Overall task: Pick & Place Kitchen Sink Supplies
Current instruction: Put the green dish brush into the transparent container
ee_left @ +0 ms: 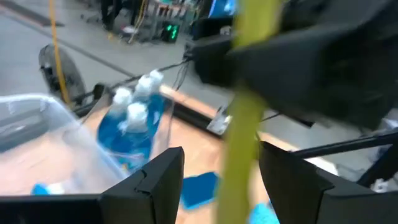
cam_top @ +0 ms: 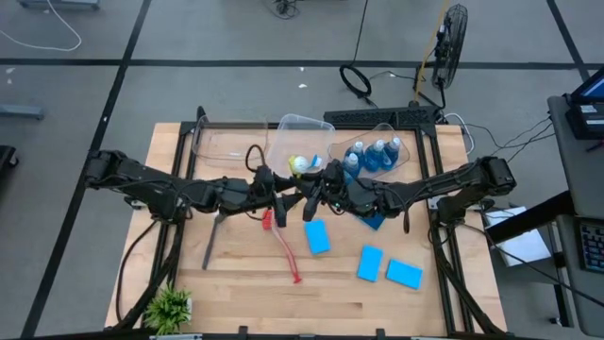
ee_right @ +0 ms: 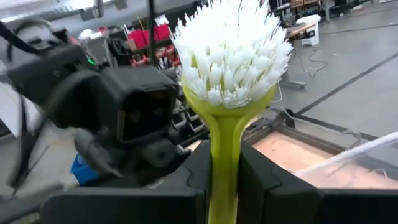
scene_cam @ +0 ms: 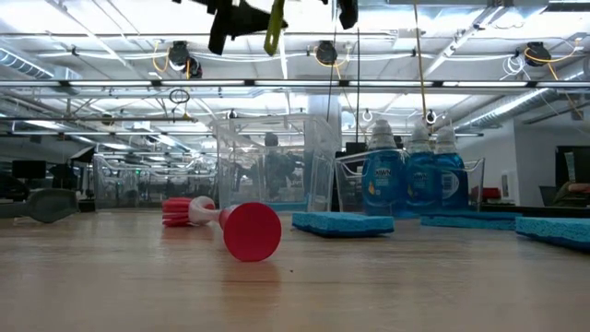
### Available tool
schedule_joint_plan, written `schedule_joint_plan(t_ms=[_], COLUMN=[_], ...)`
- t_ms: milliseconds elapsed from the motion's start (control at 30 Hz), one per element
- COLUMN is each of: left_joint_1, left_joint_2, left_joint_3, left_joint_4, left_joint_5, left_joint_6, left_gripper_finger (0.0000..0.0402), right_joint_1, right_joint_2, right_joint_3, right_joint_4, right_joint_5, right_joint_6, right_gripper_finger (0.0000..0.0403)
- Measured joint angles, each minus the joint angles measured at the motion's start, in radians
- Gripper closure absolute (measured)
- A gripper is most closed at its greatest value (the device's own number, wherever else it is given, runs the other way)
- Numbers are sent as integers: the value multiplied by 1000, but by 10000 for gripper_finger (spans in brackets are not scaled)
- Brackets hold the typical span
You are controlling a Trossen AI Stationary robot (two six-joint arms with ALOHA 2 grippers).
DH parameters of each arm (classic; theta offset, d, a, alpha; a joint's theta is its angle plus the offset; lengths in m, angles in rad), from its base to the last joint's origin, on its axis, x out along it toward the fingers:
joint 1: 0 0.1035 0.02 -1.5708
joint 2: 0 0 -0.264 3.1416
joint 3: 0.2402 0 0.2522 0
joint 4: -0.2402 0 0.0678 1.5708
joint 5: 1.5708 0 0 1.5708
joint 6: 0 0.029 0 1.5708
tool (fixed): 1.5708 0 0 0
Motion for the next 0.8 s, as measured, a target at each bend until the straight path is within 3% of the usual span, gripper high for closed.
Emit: schedule_joint_plan(t_ms=[267, 800], left_joint_1=[11, 10], left_joint_2=[21, 20], left_joint_3=[56, 64], left_joint_4=[-154, -189], left_joint_5=[16, 8], left_joint_6=[-34, -76], left_gripper_finger=[192, 192], right_joint_1=[0, 0], right_joint_2=[8, 9], right_joint_3=[0, -1], right_joint_4=[-24, -42], right_joint_5=[26, 82], right_joint_6=[-24, -75], right_gripper_finger=[368, 368])
